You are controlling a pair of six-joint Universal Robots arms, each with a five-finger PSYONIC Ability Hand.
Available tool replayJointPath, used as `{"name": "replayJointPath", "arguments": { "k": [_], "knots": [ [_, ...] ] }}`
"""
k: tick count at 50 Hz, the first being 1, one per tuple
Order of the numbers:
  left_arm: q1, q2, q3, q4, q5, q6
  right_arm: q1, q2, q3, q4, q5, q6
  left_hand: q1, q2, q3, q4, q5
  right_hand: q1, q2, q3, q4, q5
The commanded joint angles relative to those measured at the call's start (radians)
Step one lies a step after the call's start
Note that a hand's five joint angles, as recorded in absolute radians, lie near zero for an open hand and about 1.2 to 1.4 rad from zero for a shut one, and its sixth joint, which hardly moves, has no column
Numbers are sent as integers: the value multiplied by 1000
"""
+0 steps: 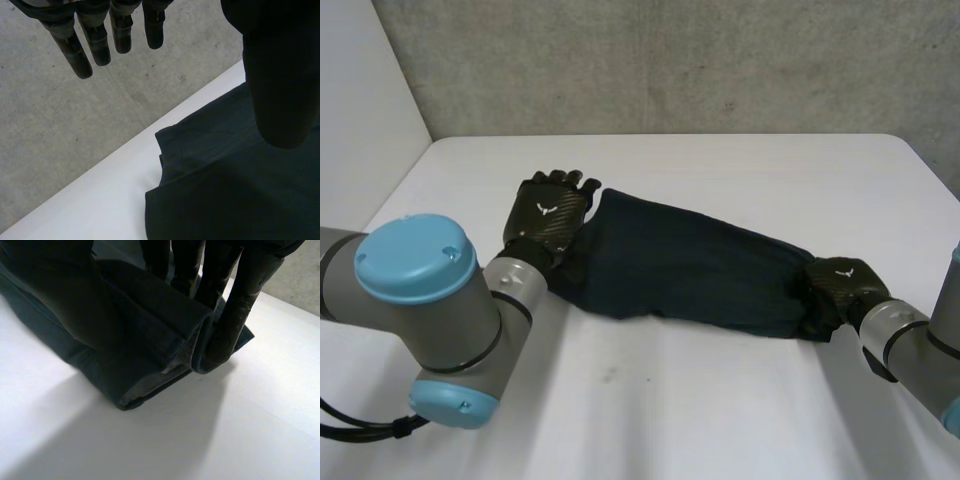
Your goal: Fold the shorts.
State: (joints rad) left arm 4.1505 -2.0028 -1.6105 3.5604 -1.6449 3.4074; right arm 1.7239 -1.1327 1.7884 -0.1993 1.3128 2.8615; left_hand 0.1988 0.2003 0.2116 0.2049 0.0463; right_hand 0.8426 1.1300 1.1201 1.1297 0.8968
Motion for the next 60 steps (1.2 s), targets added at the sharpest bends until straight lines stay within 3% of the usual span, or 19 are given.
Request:
{"name": "replayJointPath", "arguments": {
  "k": [1,8,13,21,28,29,31,32,34,38,43,47,53,60],
  "knots": [
    [2,47,-49,14,-1,1,-43,-54,-35,26,40,-79,-21,-22,-33,-27,-43,554,266,276,267,325],
    [46,151,-100,15,0,1,-171,-151,-49,181,56,-445,-24,-26,-37,-30,-46,554,266,276,267,325],
    [63,200,-118,15,0,0,-162,-156,-125,208,97,-639,-24,-26,-37,-30,-46,554,266,276,267,325],
    [60,234,-123,15,-1,-2,176,-133,-332,201,135,-688,-24,-26,-37,-30,-46,554,266,276,267,325],
    [54,234,-98,20,-4,-3,514,60,-446,201,76,-691,-24,-26,-37,-30,-46,554,266,276,267,325],
    [54,234,-92,20,-6,-3,535,77,-451,201,56,-691,-24,-26,-37,-30,-46,511,224,234,224,282],
    [51,231,-72,20,-7,-5,557,123,-461,199,17,-686,-24,-26,-37,-30,-46,58,-230,-220,-230,-171],
    [51,231,-57,20,-7,-5,554,131,-472,201,5,-674,-24,-26,-37,-30,-46,-331,-618,-608,-618,-560],
    [47,225,-39,20,-7,-4,551,126,-478,199,6,-657,-24,-26,-37,-30,-46,-659,-947,-937,-946,-888],
    [33,208,32,17,-13,0,507,84,-478,178,8,-495,-24,-26,-37,-30,-46,-668,-955,-946,-955,-897],
    [-10,136,174,-3,-13,0,363,-83,-448,161,11,-57,-23,-25,-36,-30,-45,-668,-955,-946,-955,-897],
    [-64,47,301,-69,-9,0,261,-148,-435,170,28,177,-21,-22,-33,-27,-43,-668,-955,-946,-955,-897],
    [-136,-111,474,-202,-7,-33,220,-125,-443,236,40,203,-15,-16,-28,-21,-37,-668,-955,-946,-955,-897],
    [-162,-298,615,-337,-7,-102,221,45,-518,316,40,142,0,-1,-13,-6,-22,-668,-955,-946,-955,-897]
  ]
}}
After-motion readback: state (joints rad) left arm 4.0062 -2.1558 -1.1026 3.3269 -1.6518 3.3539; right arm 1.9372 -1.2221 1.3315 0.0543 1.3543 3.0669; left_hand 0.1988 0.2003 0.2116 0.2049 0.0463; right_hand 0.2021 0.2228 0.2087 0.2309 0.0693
